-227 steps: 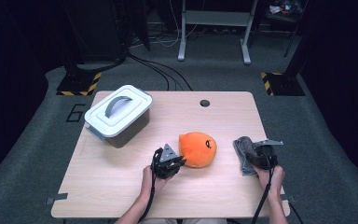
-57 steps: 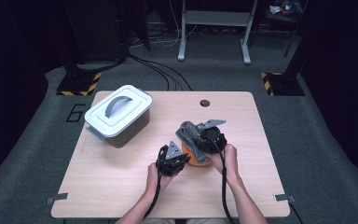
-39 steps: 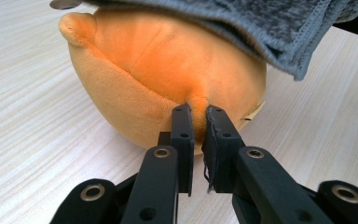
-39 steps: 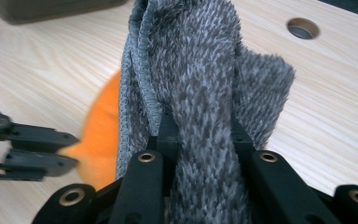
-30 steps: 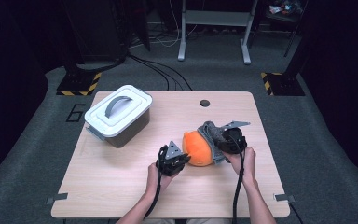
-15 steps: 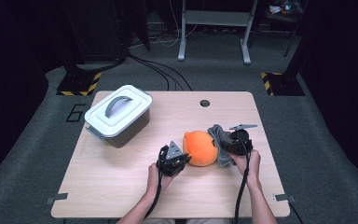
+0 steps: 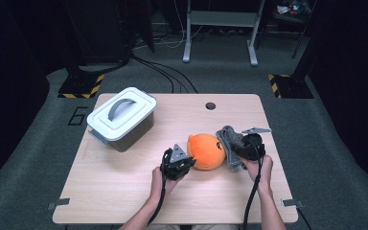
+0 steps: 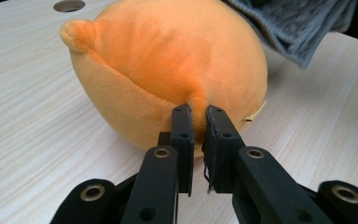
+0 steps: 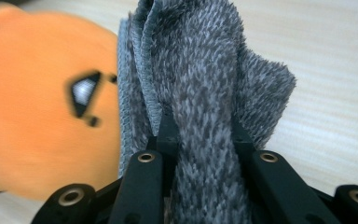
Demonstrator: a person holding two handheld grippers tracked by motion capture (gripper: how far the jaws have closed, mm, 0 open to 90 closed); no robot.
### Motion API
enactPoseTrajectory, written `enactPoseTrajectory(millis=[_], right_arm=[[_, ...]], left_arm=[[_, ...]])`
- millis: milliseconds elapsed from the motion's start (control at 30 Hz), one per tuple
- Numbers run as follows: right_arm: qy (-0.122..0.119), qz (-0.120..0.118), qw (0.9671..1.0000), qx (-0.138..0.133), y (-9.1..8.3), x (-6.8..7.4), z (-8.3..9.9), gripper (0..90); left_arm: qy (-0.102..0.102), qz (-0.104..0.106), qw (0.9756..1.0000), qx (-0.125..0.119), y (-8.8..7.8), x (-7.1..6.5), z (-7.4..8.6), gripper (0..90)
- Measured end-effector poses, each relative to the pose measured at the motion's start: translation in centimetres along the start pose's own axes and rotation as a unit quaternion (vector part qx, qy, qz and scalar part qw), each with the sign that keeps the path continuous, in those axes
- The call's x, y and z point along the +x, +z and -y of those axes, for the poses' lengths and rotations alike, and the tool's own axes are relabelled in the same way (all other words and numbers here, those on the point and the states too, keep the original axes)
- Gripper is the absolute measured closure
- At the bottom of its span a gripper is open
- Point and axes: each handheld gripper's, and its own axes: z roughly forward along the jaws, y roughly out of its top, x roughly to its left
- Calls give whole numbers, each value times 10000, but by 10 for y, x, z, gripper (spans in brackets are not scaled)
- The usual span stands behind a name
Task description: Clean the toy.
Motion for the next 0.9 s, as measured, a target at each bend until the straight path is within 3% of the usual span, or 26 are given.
enactPoseTrajectory(millis=[267,533,633,700,900], right_arm=[[-557,-224,9975,-374,-26,41,-19,733],[-1108,-361,9928,-273,-17,83,-27,732],[-1198,-391,9919,-165,-8,91,-28,731],[-1120,-363,9930,-105,0,96,-27,731],[-1201,-296,9923,-35,10,97,-25,732]], left_arm=[[-68,-21,10000,-9,1,0,-5,825],[-125,-47,9999,5,1,1,-8,825],[-129,-32,9999,9,1,1,-9,825],[-137,-15,9999,25,1,1,-10,824],[-259,-45,9997,19,2,4,-11,825]])
